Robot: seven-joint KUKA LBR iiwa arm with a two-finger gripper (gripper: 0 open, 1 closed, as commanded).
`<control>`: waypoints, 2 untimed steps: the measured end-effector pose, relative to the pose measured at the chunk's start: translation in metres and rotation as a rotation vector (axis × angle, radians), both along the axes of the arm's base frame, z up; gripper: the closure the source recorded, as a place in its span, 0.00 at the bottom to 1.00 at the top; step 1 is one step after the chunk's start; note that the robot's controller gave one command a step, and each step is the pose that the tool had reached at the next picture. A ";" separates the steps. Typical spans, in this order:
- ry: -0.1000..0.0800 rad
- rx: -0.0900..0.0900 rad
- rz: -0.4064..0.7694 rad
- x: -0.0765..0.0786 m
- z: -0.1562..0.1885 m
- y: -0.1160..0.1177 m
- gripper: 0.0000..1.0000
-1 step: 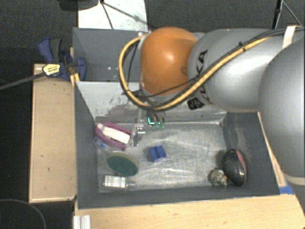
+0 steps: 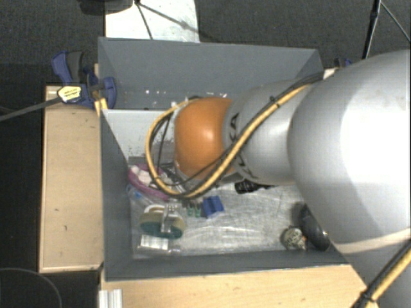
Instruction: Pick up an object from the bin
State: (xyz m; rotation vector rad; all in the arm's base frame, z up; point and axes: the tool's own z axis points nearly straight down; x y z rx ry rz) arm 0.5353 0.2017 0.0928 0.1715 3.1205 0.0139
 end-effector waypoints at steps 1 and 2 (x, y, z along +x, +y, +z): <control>0.002 0.001 -0.006 0.000 0.000 0.000 1.00; 0.009 -0.007 0.009 0.000 0.059 0.008 1.00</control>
Offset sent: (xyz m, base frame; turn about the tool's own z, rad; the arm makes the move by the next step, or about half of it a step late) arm 0.0000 0.0000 0.0000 0.0000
